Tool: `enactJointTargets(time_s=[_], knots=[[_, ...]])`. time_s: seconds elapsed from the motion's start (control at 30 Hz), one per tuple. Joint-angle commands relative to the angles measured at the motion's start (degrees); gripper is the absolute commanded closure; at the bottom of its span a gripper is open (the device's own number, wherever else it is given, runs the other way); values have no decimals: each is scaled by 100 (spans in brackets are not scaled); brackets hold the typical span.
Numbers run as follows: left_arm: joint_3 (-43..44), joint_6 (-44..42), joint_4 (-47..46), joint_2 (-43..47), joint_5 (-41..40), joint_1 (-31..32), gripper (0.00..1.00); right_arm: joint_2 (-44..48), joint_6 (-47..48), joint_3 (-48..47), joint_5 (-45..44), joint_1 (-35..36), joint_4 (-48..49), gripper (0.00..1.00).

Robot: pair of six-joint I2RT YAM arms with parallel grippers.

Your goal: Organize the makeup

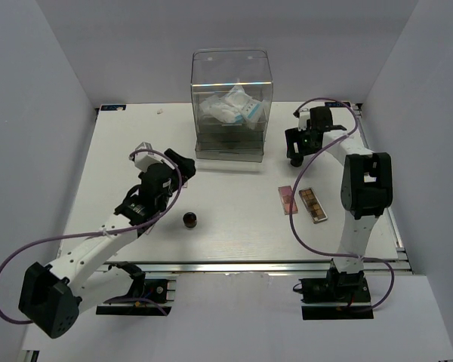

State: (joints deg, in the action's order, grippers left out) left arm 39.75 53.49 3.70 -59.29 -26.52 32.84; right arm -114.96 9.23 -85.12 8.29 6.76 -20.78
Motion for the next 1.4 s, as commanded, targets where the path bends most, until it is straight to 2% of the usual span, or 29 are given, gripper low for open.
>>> enactJointTargets(time_s=[0.0, 0.3, 0.4, 0.43, 0.63, 0.73, 0.77, 0.8, 0.87, 1.03, 1.13, 1.37], knots=[[-72, -357, 1086, 356, -248, -32, 2, -264, 78, -382, -82, -9, -5, 21], [129, -621, 2071, 770, -81, -32, 2, -334, 333, -146, -153, -17, -120, 31], [209, -682, 2362, 656, 33, -32, 2, -317, 342, -127, -100, -17, -102, 43], [261, -709, 2424, 629, 59, -41, 2, -317, 342, -136, -74, -17, -93, 51], [297, -770, 2706, 558, 191, -41, 2, 120, 719, -23, 251, -17, -146, 86], [253, -674, 2820, 559, 209, -32, 2, 691, 1218, 83, 935, -26, -251, 94], [218, -656, 2863, 550, 235, -32, 2, 859, 1465, 101, 1616, -17, -347, 96], [200, -630, 2864, 550, 253, -32, 2, 1026, 1780, 145, 1884, -17, -409, 98], [156, -630, 2908, 506, 349, -32, 2, 1562, 1906, 363, 2428, 96, -200, 100], [165, -744, 2917, 287, 569, -41, 2, 2144, 2030, 409, 2581, 746, 179, 100], [147, -805, 2882, 67, 736, -41, 2, 2092, 1688, 242, 2292, 1308, 468, 100], [16, -823, 2723, -109, 868, -41, 2, 1679, 1300, 48, 1072, 1898, 1329, 100]])
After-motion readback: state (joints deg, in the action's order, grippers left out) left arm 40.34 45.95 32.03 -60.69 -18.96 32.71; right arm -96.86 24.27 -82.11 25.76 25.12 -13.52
